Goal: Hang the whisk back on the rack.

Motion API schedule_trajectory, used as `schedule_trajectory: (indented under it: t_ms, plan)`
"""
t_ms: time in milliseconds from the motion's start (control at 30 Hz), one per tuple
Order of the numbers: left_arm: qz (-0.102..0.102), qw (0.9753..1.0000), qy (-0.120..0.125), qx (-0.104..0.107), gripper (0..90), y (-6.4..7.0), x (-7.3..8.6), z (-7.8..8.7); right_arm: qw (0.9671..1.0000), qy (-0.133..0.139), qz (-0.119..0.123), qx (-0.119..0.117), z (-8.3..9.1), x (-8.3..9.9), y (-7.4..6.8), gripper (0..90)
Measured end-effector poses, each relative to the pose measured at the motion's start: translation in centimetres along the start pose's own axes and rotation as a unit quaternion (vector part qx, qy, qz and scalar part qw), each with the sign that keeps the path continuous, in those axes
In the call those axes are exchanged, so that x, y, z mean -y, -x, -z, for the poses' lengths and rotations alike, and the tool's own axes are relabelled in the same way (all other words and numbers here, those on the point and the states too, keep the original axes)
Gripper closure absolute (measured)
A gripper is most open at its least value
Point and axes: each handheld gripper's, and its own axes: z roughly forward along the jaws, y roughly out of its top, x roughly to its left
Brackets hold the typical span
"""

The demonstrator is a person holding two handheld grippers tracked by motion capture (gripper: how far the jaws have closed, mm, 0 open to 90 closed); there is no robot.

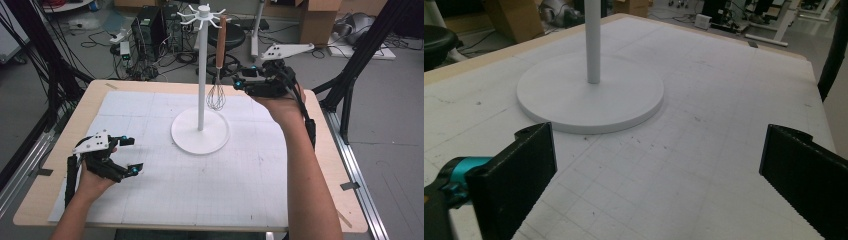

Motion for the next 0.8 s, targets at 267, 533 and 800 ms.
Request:
schedule_trajectory:
  t_ms: [267, 533, 800]
  plan:
    - [-0.001, 1.0000, -0.001, 0.002, 2.5, 0.1, 0.0, -0.1, 0.9999, 0.013, 0.001, 0.000, 1.2, 1.8, -0.5, 49.4]
    - [-0.001, 1.0000, -0.002, 0.002, 2.4, 0.1, 0.0, -0.1, 0.9997, 0.022, -0.004, 0.003, 1.8, 4.7, -0.8, 44.7]
    - [0.000, 1.0000, -0.004, 0.003, 2.4, 0.2, 0.0, -0.2, 0.9995, 0.028, -0.014, 0.001, 1.8, 6.6, -0.9, 42.3]
